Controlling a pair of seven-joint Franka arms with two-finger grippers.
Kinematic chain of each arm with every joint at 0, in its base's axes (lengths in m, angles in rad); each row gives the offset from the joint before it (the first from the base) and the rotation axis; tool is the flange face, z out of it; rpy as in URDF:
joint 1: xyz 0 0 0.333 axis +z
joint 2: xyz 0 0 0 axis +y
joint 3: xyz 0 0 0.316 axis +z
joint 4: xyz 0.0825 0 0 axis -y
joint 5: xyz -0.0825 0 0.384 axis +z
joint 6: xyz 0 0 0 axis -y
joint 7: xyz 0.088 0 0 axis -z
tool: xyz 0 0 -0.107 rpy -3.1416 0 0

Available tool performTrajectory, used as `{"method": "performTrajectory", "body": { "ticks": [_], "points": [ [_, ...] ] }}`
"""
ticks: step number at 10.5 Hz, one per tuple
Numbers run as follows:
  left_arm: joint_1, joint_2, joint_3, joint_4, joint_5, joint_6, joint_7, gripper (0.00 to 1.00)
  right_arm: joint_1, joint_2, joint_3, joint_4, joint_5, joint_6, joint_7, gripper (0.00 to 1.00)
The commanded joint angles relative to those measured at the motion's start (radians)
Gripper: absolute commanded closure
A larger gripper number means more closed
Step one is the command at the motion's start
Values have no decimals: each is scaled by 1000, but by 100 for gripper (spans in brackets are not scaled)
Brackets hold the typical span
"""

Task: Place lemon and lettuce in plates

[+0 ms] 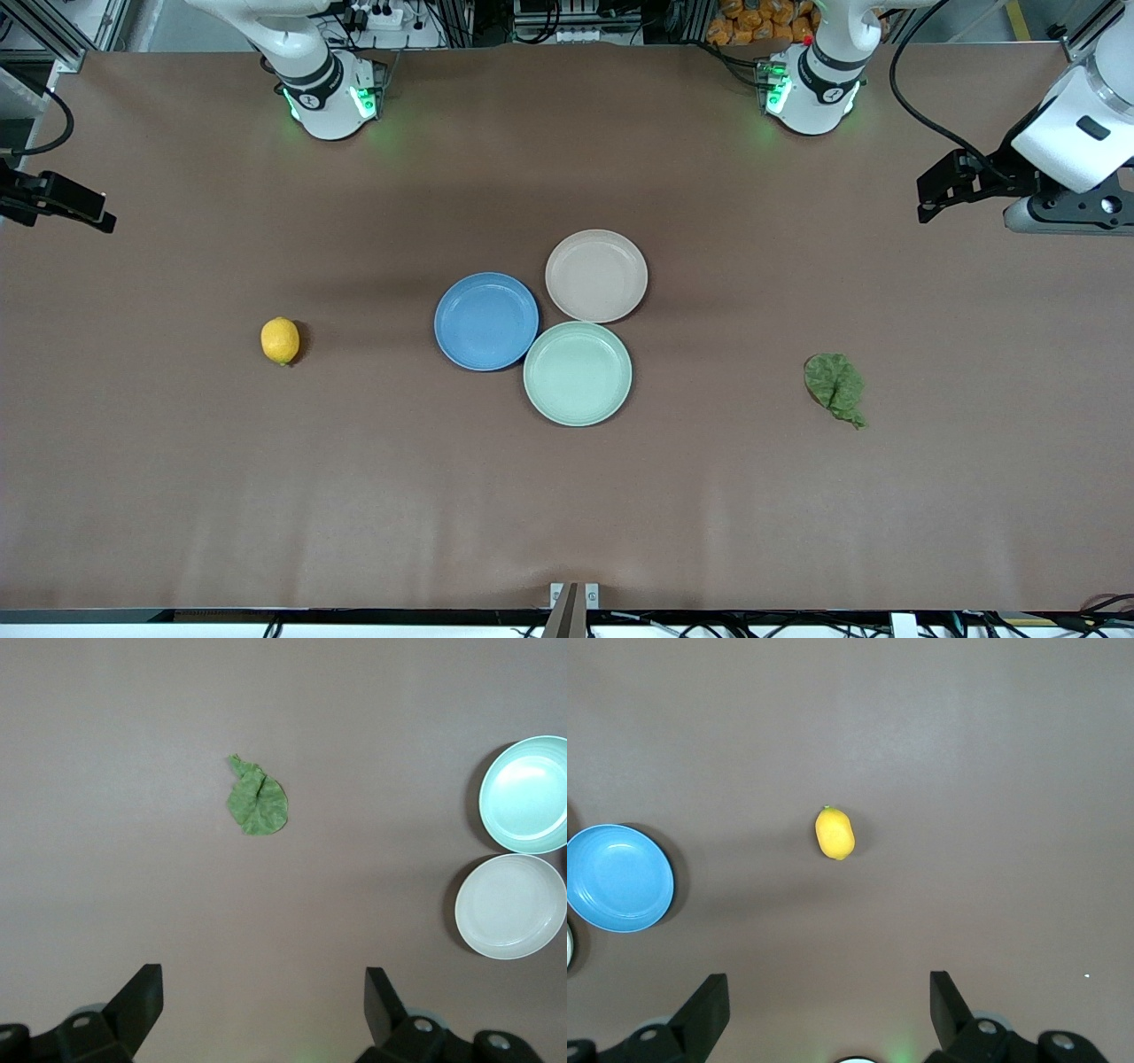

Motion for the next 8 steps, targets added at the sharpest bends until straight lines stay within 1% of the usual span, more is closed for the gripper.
{"method": "performTrajectory", "body": {
  "ticks": [1,8],
  "points": [
    [1,24,-2,22,8,-17,-4,0,-7,9,6,22,13,-11,13,0],
    [7,50,-2,22,7,-10,-1,0,-7,9,6,22,13,-9,13,0]
  ]
}}
